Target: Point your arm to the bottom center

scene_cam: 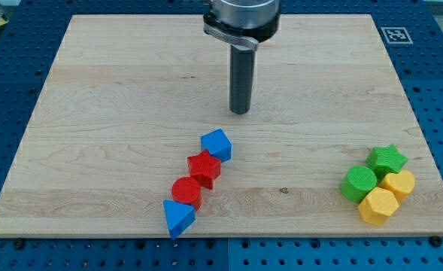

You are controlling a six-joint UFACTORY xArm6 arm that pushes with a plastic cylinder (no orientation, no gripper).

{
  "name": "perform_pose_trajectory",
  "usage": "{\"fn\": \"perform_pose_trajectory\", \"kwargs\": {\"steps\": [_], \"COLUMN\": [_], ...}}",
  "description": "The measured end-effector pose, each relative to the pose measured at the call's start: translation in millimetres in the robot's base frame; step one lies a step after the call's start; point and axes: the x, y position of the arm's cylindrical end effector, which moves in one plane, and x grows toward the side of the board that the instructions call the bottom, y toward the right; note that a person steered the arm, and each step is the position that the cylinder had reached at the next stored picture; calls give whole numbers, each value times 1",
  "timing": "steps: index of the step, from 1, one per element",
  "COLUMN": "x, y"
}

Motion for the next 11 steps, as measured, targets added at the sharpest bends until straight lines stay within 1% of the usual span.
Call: {"fn": "perform_pose_trajectory", "kwargs": {"steps": [1,3,6,7,10,11], "x": [6,40,146,185,187,186], "y": [3,39,41,15,4,-31]}}
